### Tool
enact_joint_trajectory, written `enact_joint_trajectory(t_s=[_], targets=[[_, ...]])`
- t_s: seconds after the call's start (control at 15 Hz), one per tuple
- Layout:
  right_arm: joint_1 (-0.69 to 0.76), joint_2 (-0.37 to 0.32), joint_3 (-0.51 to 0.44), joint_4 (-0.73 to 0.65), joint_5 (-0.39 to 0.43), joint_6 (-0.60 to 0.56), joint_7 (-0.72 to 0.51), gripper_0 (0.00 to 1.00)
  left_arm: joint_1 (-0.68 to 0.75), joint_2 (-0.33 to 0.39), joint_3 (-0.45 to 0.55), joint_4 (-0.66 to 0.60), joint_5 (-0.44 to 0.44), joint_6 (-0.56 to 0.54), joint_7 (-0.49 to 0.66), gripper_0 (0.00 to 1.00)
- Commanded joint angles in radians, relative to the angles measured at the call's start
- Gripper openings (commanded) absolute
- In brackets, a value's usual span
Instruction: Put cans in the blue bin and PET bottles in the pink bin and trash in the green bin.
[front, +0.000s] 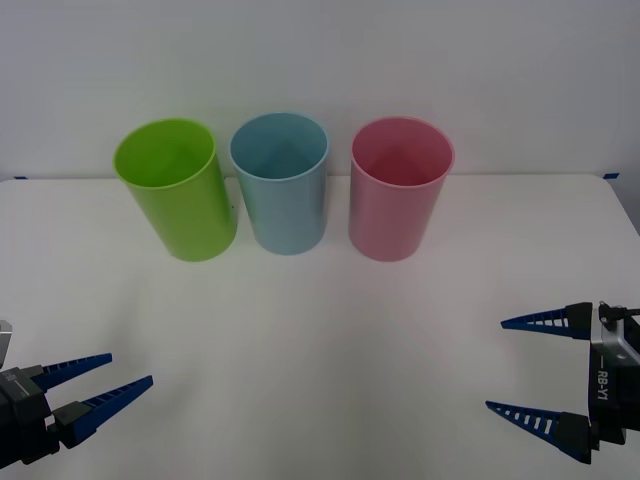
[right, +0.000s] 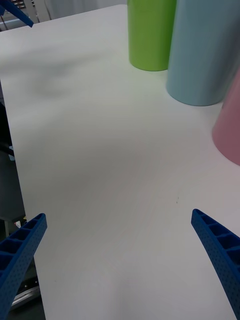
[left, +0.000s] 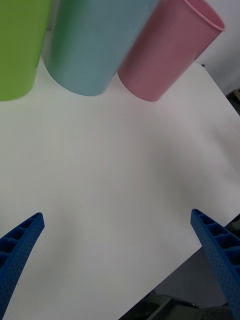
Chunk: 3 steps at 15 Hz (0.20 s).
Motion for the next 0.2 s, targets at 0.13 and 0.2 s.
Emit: enact_joint_trajectory(t_s=[0.13, 0.2], targets=[[0.000, 0.000, 0.000, 0.000, 0.000, 0.000, 0.000, 1.00, 0.000, 0.000, 0.000, 0.000, 0.000, 0.001, 0.000, 1.00], [0.000, 0.000, 0.000, 0.000, 0.000, 0.000, 0.000, 1.00, 0.000, 0.000, 0.000, 0.000, 0.000, 0.001, 0.000, 1.00]])
